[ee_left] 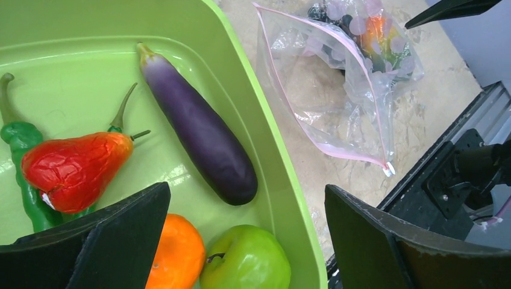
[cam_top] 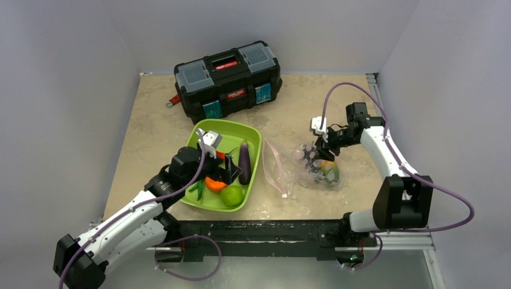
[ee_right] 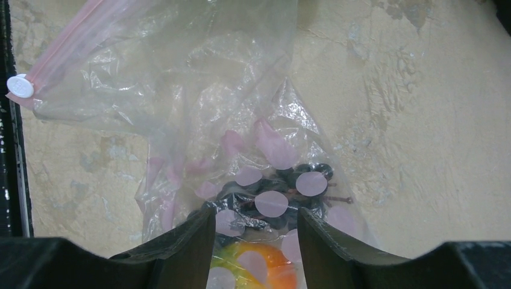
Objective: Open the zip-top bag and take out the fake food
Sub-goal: Place the fake fruit in the bin, then pick up the fake fruit from the zipper food storage bag.
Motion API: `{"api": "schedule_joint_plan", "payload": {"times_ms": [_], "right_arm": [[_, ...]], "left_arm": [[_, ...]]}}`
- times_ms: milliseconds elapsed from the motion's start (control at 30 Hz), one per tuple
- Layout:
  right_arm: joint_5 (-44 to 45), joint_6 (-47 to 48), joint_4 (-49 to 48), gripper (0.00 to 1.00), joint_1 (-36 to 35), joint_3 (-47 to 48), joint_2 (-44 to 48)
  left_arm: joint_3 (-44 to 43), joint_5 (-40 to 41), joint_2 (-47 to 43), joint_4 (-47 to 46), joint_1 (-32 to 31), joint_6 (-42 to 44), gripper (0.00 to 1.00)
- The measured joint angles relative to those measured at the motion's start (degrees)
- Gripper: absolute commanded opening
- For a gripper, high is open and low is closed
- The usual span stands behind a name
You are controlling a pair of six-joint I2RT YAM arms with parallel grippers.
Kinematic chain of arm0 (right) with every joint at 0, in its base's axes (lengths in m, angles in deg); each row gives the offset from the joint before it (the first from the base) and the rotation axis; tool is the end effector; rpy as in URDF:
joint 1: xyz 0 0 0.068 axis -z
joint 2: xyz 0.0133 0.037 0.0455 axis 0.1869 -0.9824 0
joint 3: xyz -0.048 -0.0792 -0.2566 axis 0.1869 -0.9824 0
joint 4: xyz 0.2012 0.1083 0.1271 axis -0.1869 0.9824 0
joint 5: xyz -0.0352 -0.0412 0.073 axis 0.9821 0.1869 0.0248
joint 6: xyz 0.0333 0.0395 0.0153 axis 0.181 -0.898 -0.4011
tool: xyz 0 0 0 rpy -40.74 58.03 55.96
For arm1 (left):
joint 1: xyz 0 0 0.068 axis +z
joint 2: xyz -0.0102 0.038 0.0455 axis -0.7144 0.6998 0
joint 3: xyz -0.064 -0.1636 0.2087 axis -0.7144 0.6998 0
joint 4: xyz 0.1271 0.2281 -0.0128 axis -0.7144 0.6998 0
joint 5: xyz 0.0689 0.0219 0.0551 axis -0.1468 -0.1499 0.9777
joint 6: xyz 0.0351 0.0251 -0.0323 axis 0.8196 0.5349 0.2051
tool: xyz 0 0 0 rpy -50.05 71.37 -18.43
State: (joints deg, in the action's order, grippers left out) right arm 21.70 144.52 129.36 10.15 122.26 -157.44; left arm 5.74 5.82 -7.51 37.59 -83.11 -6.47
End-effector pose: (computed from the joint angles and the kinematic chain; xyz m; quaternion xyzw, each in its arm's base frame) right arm 0.2586 0.0277 0.2575 -0.6058 0.6880 0.2169 0.3356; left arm 0.1441 -0.1156 0.2503 0.1318 0.8261 -0.3175 0.4466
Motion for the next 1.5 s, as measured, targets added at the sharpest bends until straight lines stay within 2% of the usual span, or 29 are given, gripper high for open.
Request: {"api": "schedule_joint_plan", "payload": {"times_ms": [267, 500, 600, 700, 800, 933, 1100, 1167, 1400, 1433, 1500], "right_arm": [[-0.2, -3.6, -0.9, 0.53, 0.0, -2.2, 2.7], [-0.1, -5.3, -1.9, 0.54, 0.0, -2.6, 3.2], [0.1, -5.6, -2.6, 0.54, 0.0, -2.9, 3.2], [0.2, -5.7, -3.0, 0.54, 0.3, -2.9, 2.5], [0.2, -5.7, -3.0, 0.54, 1.9, -2.8, 1.4], [1.0, -4.6, -3.0, 0.54, 3.8, -2.4, 0.2], [4.8, -1.2, -3.4, 0.54, 3.7, -2.4, -3.0], [6.4, 1.0, -3.6, 0.58, 3.7, -2.4, -5.3], [9.6, 9.2, -4.0, 0.57, 1.4, -2.4, -10.6], [9.9, 9.7, -4.4, 0.56, 0.4, -2.4, -11.1], [11.0, 10.1, -5.2, 0.55, -1.5, -2.4, -12.1]], "left_arm": [[1.2, -1.2, -1.9, -0.1, 0.0, -1.5, 0.99], [1.2, -4.1, 0.8, 0.2, -0.2, -2.4, 0.98], [1.2, -4.2, 2.2, -0.1, -2.0, -2.2, 0.98], [0.4, -2.9, 4.3, 0.1, -7.3, -0.7, 0.97], [-2.2, -1.0, 7.4, 0.7, -12.1, 1.3, 0.92], [-3.7, 0.7, 9.9, -0.2, -15.2, 3.6, 0.86], [-3.7, 1.6, 11.4, -1.9, -17.5, 5.9, 0.76], [-3.7, 1.7, 11.9, -3.3, -18.4, 7.0, 0.73], [-4.0, 3.4, 16.1, -11.9, -19.7, 9.8, 0.65], [-4.3, 3.8, 17.4, -12.7, -19.7, 10.2, 0.62], [-5.1, 4.4, 19.9, -14.4, -19.7, 10.9, 0.51]]}}
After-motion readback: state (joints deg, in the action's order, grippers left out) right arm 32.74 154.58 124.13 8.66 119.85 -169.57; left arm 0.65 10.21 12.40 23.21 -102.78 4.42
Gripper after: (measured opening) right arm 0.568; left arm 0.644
